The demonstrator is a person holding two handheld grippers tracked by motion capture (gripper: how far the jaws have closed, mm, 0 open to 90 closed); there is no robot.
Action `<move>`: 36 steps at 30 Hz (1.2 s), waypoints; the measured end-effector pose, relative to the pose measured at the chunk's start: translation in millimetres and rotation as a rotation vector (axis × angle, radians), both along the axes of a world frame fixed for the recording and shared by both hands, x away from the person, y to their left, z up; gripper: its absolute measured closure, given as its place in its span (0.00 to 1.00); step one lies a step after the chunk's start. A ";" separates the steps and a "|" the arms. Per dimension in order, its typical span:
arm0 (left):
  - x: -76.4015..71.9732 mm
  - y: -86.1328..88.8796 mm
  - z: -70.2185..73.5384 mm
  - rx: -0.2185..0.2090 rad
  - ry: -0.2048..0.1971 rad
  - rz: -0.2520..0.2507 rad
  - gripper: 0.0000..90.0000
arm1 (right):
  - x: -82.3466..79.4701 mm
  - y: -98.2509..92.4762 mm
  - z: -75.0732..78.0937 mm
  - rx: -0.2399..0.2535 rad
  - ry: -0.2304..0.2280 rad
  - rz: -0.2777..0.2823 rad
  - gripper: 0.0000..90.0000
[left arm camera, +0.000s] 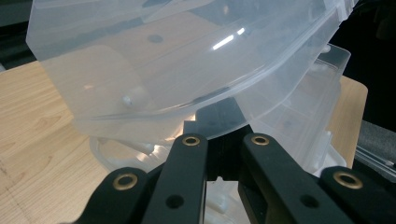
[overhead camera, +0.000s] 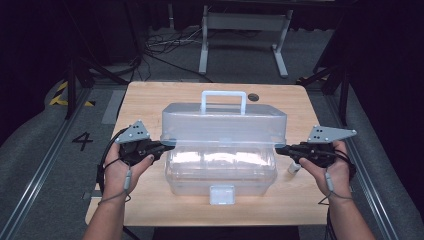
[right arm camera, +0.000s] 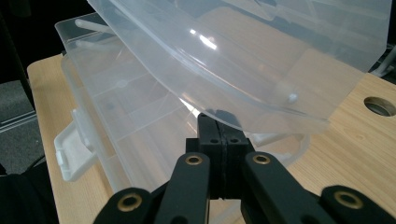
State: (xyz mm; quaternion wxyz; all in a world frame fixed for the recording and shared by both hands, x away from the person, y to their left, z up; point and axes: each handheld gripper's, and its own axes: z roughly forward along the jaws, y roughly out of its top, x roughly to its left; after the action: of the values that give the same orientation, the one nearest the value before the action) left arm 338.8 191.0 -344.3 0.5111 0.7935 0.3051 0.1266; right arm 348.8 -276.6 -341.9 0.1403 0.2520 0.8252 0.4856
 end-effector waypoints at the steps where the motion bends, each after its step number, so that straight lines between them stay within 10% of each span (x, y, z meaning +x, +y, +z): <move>1: 0.2 -0.2 0.0 -0.003 -0.001 0.001 1.00 | 0.0 0.2 -0.2 0.005 -0.002 -0.001 1.00; 36: 21.9 -3.7 22.2 -0.011 -0.054 0.055 0.97 | 23.7 14.7 21.0 0.101 -0.064 -0.078 1.00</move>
State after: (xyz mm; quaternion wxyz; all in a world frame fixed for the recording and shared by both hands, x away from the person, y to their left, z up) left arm 360.7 187.2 -322.1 0.5200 0.7782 0.3137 0.1601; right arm 372.4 -261.9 -320.9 0.1725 0.2748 0.7843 0.5288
